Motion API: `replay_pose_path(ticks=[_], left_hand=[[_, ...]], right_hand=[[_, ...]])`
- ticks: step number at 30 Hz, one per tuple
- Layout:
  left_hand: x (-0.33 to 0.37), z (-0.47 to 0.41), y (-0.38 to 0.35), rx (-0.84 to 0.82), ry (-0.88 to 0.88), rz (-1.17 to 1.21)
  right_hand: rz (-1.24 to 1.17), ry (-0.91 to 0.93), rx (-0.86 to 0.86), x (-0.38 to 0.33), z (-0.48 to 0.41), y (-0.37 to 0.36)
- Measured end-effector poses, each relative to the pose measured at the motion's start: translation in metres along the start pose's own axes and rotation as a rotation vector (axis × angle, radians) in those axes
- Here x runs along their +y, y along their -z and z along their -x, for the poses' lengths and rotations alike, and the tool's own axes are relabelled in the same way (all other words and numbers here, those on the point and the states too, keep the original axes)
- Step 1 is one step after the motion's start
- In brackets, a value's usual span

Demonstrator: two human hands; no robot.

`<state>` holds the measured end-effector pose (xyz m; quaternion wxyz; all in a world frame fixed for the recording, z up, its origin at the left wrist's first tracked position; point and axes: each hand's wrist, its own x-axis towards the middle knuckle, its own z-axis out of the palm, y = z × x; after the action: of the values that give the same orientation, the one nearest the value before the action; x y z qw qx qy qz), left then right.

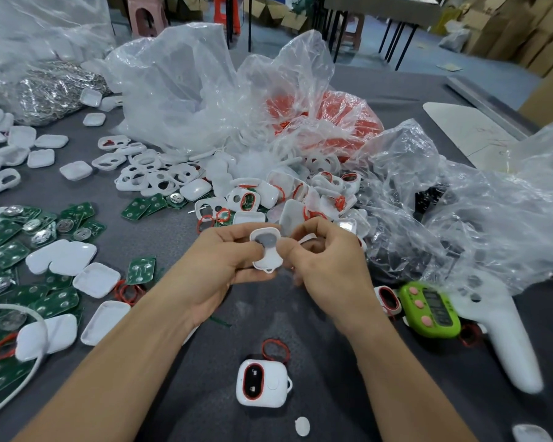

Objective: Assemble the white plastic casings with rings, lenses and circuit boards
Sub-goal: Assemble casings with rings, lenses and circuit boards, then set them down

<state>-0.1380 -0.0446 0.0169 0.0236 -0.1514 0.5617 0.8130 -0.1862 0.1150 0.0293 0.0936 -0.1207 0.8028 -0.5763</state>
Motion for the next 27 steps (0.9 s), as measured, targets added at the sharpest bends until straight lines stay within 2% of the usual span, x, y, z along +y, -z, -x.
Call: replay_pose_path(ticks=[5,15,18,23,27], left_hand=[[-0.002,0.001,-0.003,0.036,-0.033,-0.028],[-0.003,0.0,-0.008,0.174,-0.135,-0.093],[-0.001,0.002,-0.006,0.102,-0.085,-0.061],[0.006,0.005,0.005,-0.243,0.011,0.078],[0.006,0.004,0.006,-0.243,-0.001,0.196]], right_hand=[[0.091,0.08,-0.02,0.0,0.006,-0.009],[-0.103,-0.044,-0.052,0.002,0.005,-0.016],[-0.173,-0.1,-0.034,0.001,0.004,-0.016],[-0.547,-0.264,-0.132,-0.008,0.002,-0.004],[-0.53,-0.27,-0.195,-0.01,0.0,-0.001]])
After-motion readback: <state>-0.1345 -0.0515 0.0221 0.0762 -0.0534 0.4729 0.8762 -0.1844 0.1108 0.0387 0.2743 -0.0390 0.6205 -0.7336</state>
